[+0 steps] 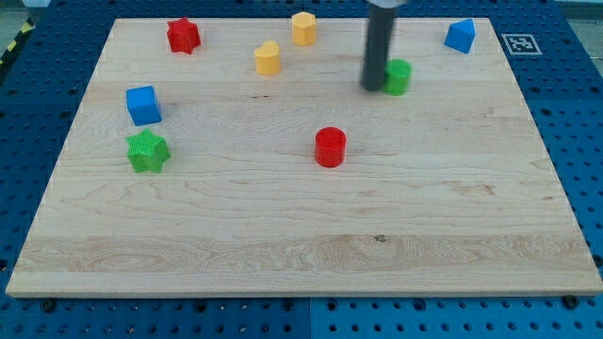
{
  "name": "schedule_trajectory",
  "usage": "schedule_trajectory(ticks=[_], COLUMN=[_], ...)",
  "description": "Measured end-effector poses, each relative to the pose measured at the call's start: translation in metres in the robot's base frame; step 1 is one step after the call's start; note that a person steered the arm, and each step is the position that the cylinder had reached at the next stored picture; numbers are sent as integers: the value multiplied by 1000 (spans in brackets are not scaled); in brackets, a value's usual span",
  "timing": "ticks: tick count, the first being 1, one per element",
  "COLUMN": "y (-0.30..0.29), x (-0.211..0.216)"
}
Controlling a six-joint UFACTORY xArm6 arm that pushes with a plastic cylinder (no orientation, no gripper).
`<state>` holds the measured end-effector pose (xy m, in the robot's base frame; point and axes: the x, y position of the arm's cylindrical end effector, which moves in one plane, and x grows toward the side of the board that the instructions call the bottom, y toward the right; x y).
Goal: Push the green circle towards center right
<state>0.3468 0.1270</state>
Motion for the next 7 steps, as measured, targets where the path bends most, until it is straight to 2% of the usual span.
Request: schedule_trajectory(ticks=[1, 3, 4, 5, 6, 7], y=[40, -30, -31, -6, 45, 82], x=[13, 12, -19, -37, -18, 19])
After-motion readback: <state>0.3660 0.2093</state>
